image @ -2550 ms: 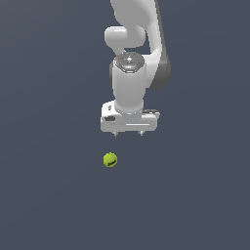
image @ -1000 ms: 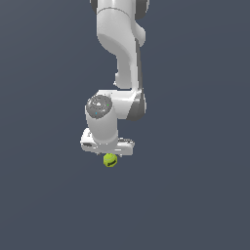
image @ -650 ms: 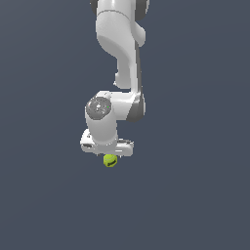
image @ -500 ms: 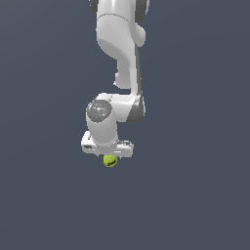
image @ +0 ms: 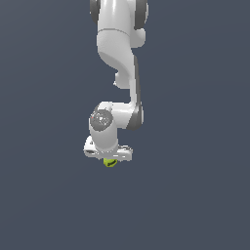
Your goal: Pick up the object and move it to a goal position.
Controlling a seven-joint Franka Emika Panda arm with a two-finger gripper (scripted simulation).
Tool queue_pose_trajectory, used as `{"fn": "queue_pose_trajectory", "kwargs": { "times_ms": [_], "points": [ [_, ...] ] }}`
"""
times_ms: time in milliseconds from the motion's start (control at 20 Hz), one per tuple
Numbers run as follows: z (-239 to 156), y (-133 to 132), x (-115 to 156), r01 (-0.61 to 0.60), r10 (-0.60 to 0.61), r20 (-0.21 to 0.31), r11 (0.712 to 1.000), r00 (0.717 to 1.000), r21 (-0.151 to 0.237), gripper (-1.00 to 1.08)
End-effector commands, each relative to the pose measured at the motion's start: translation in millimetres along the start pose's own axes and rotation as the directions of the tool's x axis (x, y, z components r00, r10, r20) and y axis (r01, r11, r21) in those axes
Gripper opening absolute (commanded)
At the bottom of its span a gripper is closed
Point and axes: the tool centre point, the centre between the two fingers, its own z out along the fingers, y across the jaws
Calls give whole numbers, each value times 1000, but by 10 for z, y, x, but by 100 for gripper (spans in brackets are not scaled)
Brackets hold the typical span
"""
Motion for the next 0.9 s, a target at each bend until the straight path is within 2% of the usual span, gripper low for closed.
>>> {"fn": "queue_pose_trajectory", "kwargs": {
  "times_ms": [0, 50, 850],
  "points": [
    [4, 0, 13, 0, 0, -2, 1000, 1000, 0, 100],
    [4, 0, 13, 0, 0, -2, 1000, 1000, 0, -100],
    [-62, -44, -30, 0, 0, -2, 1000, 1000, 0, -100]
  ]
}}
